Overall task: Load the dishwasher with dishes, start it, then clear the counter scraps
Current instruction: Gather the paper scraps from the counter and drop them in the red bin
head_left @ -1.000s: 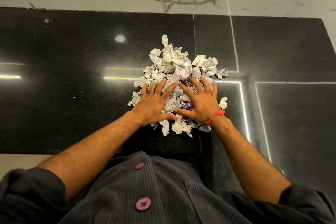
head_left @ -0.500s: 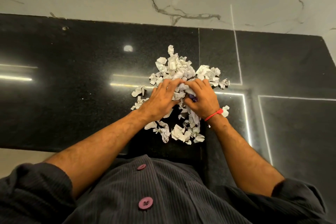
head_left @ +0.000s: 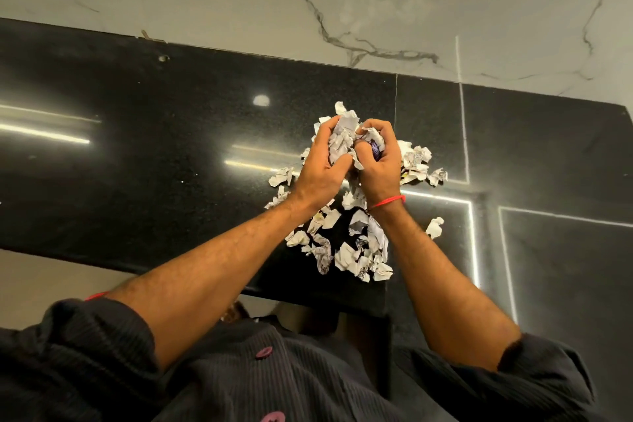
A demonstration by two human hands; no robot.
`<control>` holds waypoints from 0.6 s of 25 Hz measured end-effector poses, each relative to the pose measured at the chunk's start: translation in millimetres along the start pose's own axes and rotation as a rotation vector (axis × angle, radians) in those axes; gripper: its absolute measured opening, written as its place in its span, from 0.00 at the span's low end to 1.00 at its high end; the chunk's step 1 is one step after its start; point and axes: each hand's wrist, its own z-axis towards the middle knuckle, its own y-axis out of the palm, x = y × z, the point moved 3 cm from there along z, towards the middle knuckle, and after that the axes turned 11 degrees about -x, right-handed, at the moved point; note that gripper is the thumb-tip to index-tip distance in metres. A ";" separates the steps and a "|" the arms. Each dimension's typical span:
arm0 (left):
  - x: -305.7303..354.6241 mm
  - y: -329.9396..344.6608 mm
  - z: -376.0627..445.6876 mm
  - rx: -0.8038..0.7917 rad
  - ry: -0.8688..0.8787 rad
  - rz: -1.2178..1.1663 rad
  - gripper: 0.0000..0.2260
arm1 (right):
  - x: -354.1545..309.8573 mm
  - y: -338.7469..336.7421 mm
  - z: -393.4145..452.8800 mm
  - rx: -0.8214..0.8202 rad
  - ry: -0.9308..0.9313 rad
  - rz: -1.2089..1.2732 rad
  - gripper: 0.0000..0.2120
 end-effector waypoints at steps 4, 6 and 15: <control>4.1 -19.1 -12.2 0.075 0.039 -0.071 0.23 | -11.0 32.1 -2.9 0.043 -0.016 0.042 0.09; 6.5 -35.4 -20.6 0.075 0.040 -0.098 0.23 | -14.6 50.2 -3.8 0.027 -0.019 0.030 0.07; 1.0 -205.3 -128.9 0.289 0.023 -0.174 0.20 | -32.5 256.1 -34.8 -0.126 -0.076 -0.017 0.06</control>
